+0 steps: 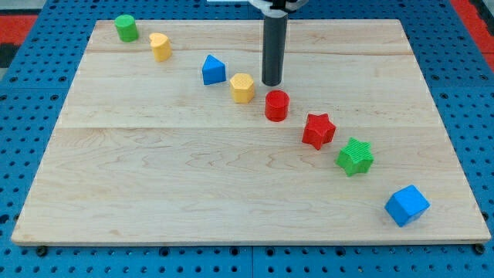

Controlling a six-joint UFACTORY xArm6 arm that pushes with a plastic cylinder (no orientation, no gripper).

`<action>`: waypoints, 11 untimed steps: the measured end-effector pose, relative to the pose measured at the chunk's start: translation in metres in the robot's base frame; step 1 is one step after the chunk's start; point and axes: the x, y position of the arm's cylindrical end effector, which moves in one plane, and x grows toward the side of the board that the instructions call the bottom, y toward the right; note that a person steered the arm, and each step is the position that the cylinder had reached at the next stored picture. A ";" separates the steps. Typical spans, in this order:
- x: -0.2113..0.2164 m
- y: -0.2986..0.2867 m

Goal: Push the blue triangle into the yellow heart

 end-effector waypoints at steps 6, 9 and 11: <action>-0.062 -0.135; -0.094 -0.207; -0.030 -0.205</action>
